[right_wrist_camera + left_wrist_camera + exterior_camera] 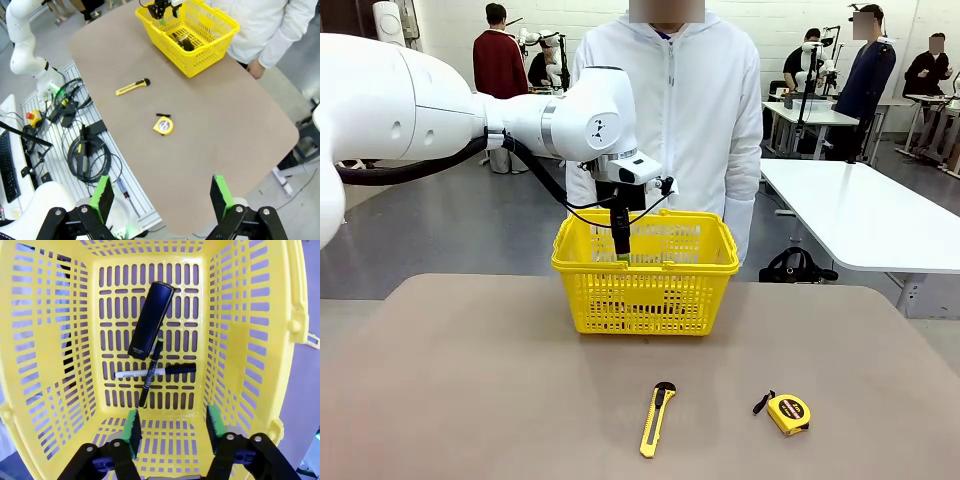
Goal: Place the items the person wants into the basket.
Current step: Pick up the item the person points to and place it in the Market Basket.
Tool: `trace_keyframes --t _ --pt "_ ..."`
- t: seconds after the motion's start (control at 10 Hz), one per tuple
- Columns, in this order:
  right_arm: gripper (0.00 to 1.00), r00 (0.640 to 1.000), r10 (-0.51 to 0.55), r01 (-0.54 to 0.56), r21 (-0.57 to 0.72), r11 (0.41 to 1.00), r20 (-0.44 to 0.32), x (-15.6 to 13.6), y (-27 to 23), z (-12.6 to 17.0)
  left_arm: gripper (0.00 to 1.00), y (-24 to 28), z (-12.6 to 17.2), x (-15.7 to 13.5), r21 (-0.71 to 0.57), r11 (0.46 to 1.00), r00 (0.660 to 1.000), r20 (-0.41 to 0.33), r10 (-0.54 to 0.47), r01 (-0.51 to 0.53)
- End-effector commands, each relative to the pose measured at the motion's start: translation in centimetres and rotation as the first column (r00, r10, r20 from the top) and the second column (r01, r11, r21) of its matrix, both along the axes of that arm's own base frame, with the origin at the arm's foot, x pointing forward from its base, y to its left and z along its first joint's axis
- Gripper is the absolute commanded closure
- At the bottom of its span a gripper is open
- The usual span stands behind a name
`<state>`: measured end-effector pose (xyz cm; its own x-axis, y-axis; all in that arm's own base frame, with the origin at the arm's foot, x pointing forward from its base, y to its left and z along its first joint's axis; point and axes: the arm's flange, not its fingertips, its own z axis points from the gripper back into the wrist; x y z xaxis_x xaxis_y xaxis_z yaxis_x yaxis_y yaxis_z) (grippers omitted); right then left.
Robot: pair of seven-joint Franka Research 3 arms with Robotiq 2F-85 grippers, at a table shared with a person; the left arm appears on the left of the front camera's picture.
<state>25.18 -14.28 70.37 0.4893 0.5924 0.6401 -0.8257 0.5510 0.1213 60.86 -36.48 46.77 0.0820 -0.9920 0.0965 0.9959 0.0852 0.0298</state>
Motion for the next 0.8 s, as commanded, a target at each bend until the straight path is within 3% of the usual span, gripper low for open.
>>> trace_keyframes --t 0.0,0.4,0.5,0.7 --pt "0.0 1.0 0.022 -0.022 0.035 0.999 0.009 0.2 0.0 0.2 0.0 -0.3 0.4 0.4 0.023 0.999 1.0 0.008 -0.026 0.026" --pt "0.0 1.0 0.022 -0.022 0.035 0.999 0.009 0.2 0.0 0.2 0.0 -0.1 1.2 0.0 0.016 1.0 0.999 0.03 -0.013 0.012" --pt "0.0 1.0 0.022 -0.022 0.035 0.999 0.009 0.2 0.0 0.2 0.0 1.0 3.2 -0.9 -0.01 1.0 1.0 0.024 0.003 -0.003" --pt "0.0 1.0 0.022 -0.022 0.035 0.999 0.009 0.2 0.0 0.2 0.0 6.2 8.9 -6.4 -0.024 0.995 0.995 0.009 0.102 -0.102"
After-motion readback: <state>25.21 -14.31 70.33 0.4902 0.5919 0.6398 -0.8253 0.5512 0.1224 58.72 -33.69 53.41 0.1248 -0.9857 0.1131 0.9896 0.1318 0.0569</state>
